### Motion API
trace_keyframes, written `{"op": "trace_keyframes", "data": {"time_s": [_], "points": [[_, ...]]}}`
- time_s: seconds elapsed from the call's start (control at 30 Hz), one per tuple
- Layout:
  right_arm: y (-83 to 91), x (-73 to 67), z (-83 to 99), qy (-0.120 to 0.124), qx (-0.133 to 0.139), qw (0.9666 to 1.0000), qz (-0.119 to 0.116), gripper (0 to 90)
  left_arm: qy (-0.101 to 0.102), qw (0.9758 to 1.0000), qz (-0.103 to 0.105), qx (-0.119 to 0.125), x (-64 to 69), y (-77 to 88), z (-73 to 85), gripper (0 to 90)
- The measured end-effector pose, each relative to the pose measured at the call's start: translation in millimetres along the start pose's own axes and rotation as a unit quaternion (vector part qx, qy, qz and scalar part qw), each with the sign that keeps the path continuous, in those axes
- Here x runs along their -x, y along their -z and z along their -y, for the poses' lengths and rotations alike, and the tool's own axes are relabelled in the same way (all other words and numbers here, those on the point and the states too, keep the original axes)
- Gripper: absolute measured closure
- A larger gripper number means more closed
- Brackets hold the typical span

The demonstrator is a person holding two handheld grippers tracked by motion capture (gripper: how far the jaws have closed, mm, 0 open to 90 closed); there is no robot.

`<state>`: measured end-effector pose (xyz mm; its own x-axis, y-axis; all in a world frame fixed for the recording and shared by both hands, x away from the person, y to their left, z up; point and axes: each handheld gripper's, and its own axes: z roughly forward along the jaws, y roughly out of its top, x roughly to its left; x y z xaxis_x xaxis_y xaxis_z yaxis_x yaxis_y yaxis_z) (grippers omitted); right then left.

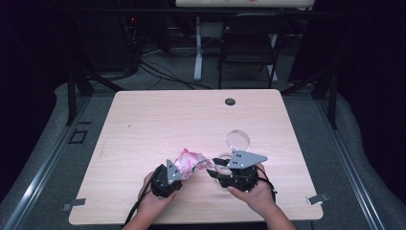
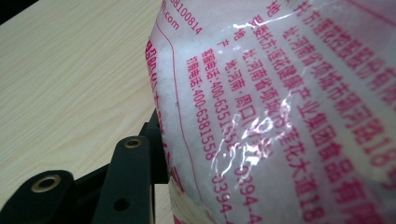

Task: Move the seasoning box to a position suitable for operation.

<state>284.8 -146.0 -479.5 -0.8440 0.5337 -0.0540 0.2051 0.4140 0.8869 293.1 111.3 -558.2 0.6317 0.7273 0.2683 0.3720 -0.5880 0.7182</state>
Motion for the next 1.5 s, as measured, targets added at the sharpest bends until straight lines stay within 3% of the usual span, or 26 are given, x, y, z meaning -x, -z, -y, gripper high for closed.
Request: {"op": "trace_keyframes", "data": {"time_s": [0.13,0.5,0.8,0.93,1.13,1.3,1.5], "points": [[-1.1,-1.1,0.7,0.035,-0.011,0.9992,0.019,55.9,-0.007,0.9999,-0.008,-0.001,-0.6,-0.7,0.3,57.5],[2.0,-7.5,-3.8,0.087,-0.014,0.9956,0.033,57.9,-0.035,0.9985,-0.038,-0.017,-0.4,-1.7,0.0,57.5],[3.8,-14.1,-8.8,0.14,-0.022,0.9892,0.04,59.6,-0.059,0.9969,-0.048,-0.023,2.4,-2.4,-3.6,57.6],[4.2,-13.6,-10.2,0.142,-0.02,0.9889,0.038,60.1,-0.053,0.9974,-0.047,-0.014,0.9,-2.9,-10.6,57.6],[7.1,-11.6,-12.7,0.149,-0.02,0.9877,0.044,60.0,-0.092,0.9936,-0.063,-0.019,-3.7,-2.2,-26.0,57.7],[10.2,-10.1,-14.4,0.148,-0.015,0.9876,0.051,59.6,-0.101,0.9925,-0.066,-0.018,-7.8,-3.7,-36.6,57.6],[15.2,-6.6,-16.0,0.145,-0.008,0.9878,0.058,59.6,-0.122,0.9894,-0.075,-0.023,-8.3,-3.5,-44.0,57.7]]}}
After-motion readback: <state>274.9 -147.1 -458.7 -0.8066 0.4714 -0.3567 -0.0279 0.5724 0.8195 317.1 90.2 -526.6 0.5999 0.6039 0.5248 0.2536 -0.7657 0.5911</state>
